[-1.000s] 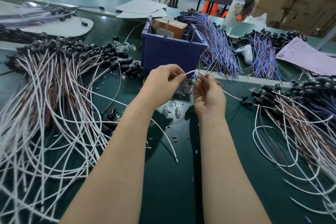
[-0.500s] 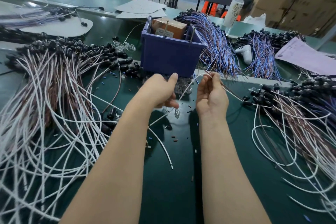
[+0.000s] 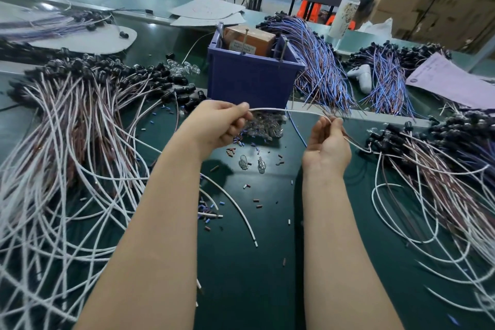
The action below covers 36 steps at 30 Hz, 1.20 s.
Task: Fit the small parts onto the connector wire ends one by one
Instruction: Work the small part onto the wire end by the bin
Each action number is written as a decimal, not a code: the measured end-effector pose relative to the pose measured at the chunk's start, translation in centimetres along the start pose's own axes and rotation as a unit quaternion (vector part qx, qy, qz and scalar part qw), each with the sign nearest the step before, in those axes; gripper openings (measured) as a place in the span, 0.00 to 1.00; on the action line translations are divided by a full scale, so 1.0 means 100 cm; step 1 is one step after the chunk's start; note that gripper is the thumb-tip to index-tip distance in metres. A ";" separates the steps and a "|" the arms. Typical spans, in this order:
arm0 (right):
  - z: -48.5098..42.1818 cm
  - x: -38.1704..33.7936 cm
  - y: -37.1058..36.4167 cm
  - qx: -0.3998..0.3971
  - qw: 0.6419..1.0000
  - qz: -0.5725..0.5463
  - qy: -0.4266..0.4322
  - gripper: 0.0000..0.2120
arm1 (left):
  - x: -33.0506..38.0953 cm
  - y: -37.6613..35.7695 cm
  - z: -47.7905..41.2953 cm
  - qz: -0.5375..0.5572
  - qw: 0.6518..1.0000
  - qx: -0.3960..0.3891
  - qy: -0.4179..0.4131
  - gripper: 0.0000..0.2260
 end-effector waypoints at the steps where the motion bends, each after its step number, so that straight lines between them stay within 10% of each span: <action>1: 0.000 0.000 0.001 0.001 1.000 0.002 0.002 0.09 | -0.001 0.011 -0.002 0.053 0.998 0.035 0.003 0.10; 10: 0.009 0.017 -0.011 -0.062 0.995 0.071 -0.037 0.11 | -0.013 0.036 -0.008 0.532 0.845 0.050 0.000 0.09; 28: 0.003 0.003 -0.007 -0.057 0.987 0.145 0.041 0.12 | -0.037 0.059 -0.004 0.523 0.832 0.183 0.013 0.13; 33: 0.008 0.012 -0.007 -0.026 0.999 0.040 -0.023 0.10 | -0.011 0.059 0.009 0.296 0.901 0.304 -0.089 0.27; 36: 0.010 0.015 -0.008 -0.017 0.998 -0.003 -0.055 0.08 | 0.019 0.060 0.028 0.113 0.908 0.357 -0.186 0.07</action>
Point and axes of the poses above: each hand's wrist, its own z-axis away from the middle knuckle, its own y-axis out of the back of the hand, x = y × z, the point moved 10 cm from there along -z, towards the middle knuckle, and after that the axes turned 12 degrees about y, right-handed, at the moved point
